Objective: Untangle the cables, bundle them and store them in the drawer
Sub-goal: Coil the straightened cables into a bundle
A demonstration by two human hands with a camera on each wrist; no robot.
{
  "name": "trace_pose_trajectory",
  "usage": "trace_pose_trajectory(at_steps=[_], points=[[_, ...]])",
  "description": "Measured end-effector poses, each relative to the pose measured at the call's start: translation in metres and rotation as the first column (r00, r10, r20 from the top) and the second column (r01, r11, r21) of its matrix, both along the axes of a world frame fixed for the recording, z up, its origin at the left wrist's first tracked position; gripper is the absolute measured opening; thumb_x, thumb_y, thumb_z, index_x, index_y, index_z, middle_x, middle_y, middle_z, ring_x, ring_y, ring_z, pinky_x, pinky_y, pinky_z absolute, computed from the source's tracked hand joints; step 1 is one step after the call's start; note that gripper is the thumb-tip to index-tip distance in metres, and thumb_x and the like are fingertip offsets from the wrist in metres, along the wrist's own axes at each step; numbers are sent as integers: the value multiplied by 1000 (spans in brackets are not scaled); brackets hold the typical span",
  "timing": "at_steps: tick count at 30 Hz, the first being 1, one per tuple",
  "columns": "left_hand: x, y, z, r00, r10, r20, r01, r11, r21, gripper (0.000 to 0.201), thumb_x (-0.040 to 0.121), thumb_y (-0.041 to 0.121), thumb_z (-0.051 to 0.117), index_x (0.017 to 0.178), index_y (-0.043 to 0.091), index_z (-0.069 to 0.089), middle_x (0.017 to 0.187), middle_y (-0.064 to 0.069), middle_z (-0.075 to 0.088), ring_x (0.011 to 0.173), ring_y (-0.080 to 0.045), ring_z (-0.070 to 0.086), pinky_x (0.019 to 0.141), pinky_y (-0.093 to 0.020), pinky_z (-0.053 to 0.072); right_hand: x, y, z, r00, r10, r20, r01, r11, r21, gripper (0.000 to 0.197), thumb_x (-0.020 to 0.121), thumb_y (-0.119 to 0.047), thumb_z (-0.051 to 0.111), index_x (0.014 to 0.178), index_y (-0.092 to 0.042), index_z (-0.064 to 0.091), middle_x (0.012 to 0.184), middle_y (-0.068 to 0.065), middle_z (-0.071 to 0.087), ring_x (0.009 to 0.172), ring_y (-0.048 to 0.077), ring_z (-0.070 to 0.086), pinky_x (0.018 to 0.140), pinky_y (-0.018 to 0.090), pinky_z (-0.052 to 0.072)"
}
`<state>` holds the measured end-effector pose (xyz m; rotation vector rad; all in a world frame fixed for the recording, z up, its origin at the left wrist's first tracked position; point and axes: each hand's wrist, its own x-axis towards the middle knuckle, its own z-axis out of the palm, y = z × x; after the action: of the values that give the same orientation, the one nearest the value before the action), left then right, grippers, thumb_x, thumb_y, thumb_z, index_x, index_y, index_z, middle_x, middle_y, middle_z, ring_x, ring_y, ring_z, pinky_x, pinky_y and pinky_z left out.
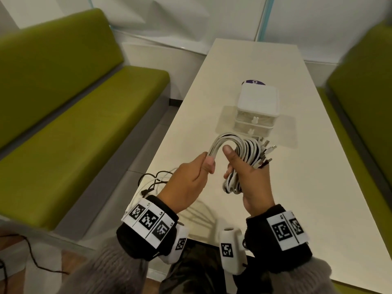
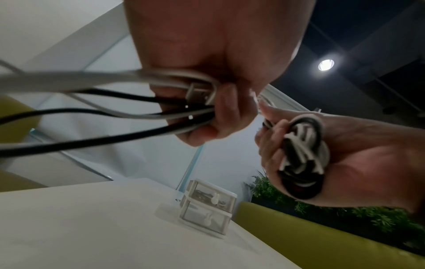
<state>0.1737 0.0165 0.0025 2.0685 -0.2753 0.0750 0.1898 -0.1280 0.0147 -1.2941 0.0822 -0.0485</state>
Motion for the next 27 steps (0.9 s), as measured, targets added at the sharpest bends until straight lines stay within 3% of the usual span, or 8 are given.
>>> trace_pose_trajectory(at_steps=[5,7,9,12,16,20,24,27], points=[[-4,-7,13,996,-73,-56,89,927,365,41,98,42,18,102,20,51,76,1,62,71,-24,59,69,-40,48,-4,9,-1,998,27,60,-27,1000,5,23,69,-14,81,71,-8,59,56,3,57,47,15,52,46,21,42],[-1,-6,17,995,-70,-70,95,877,472,40,100,37,20,112,15,51,81,-7,63,74,-30,60,67,-39,46,-3,10,0,995,60,85,-57,997,-44,24,69,-9,82,66,-11,59,56,-2,58,51,11,53,50,21,44],[2,-5,19,995,-58,-78,91,846,525,34,101,33,23,102,13,50,73,-9,57,69,-32,56,61,-36,40,-1,12,-1,995,62,81,-55,995,-88,27,68,-11,85,64,-15,58,58,-2,57,56,12,53,53,24,46],[4,-6,20,995,-47,-83,83,851,519,31,101,32,24,90,13,46,72,-9,55,66,-32,52,61,-37,38,3,14,-5,997,41,67,-34,994,-103,24,68,-13,85,78,-11,64,69,-1,64,68,13,61,65,28,51],[1,-10,14,991,-47,-124,94,909,405,34,101,34,23,98,12,50,66,-2,54,62,-27,50,59,-34,36,2,14,-9,999,38,37,-34,994,-104,19,74,-9,80,85,-12,65,72,-5,66,67,8,63,62,23,50],[-4,-15,8,987,-68,-148,111,946,304,32,102,31,23,106,14,50,61,4,47,56,-16,44,57,-32,32,6,9,-9,992,122,-23,-124,984,-127,18,77,-6,76,94,-8,70,92,10,74,83,16,71,70,28,56],[-8,-16,0,982,-77,-175,122,958,260,41,102,32,20,141,22,26,71,-10,59,60,-22,52,61,-39,41,5,13,-12,1000,27,-7,-27,992,-126,32,73,-11,82,96,2,65,79,8,68,70,17,65,65,30,52],[-8,-16,-4,994,-87,-66,102,953,285,34,102,26,25,133,14,33,62,5,52,50,-7,47,57,-32,32,4,14,-11,999,-41,-1,41,999,-32,15,75,-7,79,83,-5,66,71,5,65,66,20,63,64,32,51]])
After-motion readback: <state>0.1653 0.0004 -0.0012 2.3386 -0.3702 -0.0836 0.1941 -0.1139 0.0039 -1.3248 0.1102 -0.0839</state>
